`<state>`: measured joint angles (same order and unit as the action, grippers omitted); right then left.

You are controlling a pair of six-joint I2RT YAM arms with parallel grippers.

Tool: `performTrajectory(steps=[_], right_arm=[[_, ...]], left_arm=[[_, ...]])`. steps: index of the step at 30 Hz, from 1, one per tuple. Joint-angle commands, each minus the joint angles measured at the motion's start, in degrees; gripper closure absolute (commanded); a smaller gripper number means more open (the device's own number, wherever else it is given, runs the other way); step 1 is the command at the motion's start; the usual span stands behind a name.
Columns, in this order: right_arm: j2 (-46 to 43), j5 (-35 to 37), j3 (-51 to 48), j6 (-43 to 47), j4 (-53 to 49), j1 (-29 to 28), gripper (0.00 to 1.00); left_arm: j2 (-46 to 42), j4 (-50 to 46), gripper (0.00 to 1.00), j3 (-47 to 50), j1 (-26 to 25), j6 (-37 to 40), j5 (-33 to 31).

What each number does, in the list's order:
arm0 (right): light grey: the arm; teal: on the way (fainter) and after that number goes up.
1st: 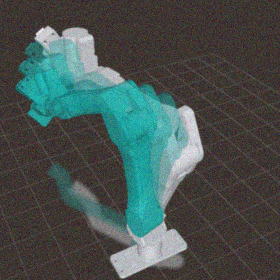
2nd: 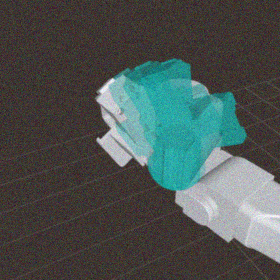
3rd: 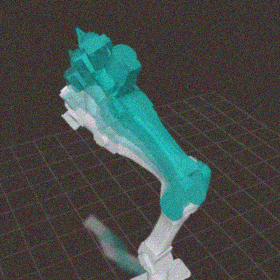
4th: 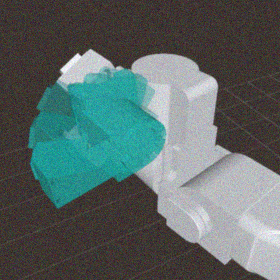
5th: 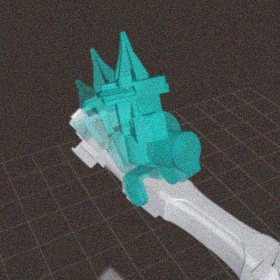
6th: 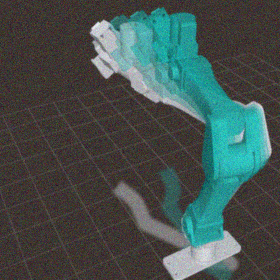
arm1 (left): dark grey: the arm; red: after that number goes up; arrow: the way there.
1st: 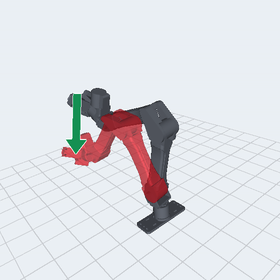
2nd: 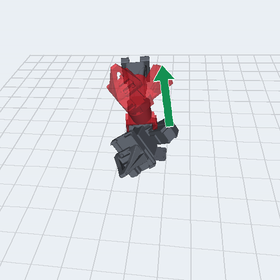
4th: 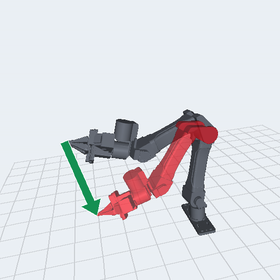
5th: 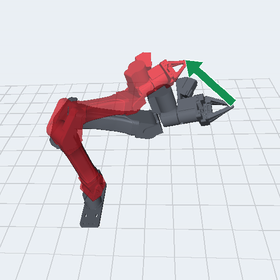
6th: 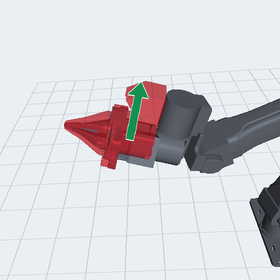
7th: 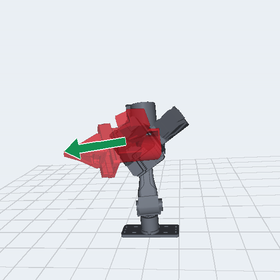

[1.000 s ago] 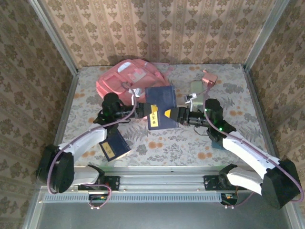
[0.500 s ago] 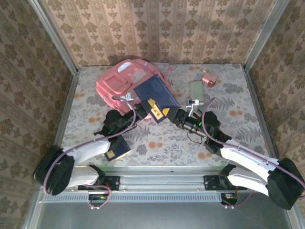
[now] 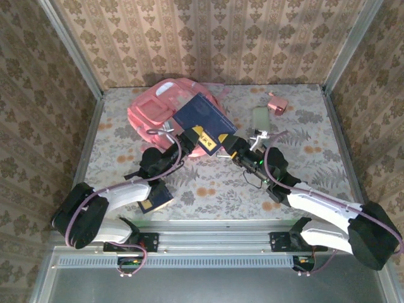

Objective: Pack the student bag

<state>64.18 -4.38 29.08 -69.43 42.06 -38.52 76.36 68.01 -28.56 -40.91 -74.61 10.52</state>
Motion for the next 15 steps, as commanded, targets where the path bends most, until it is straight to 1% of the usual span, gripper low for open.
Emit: performTrajectory(steps=[1,6,8,9,10,12,13,15], right_arm=[[2.55,2.35,3.0,-0.73,3.71,-0.48,0.24],[7.18,1.32,6.51,-1.19,6.25,-0.5,0.37],[8.34,1.1,7.5,-1.13,6.47,-0.5,0.46],[8.82,1.03,8.01,-0.98,6.22,-0.5,0.54],[9.14,1.03,8.26,-1.06,6.15,-0.58,0.65],[9.35,0.85,8.36,-1.23,6.3,-0.67,0.94],[9.25,0.94,8.23,-1.28,6.05,-0.68,1.0],[8.18,1.83,7.5,-1.07,5.0,-0.66,1.0]], left_arm=[[-0.28,5.56,1.0,-0.09,-0.61,-0.89,-0.7],[-0.24,5.47,1.0,-0.01,-0.83,-1.12,-0.77],[-0.17,5.46,1.0,0.08,-0.84,-0.99,-0.53],[-0.08,5.51,1.0,0.15,-0.84,-0.82,-0.29],[0.02,5.47,1.0,0.31,-0.83,-0.86,-0.24],[0.28,5.49,1.0,0.5,-0.8,-0.89,0.02],[0.35,5.47,1.0,0.56,-0.76,-0.84,0.11],[0.46,5.25,1.0,0.82,-0.68,-0.85,0.11]])
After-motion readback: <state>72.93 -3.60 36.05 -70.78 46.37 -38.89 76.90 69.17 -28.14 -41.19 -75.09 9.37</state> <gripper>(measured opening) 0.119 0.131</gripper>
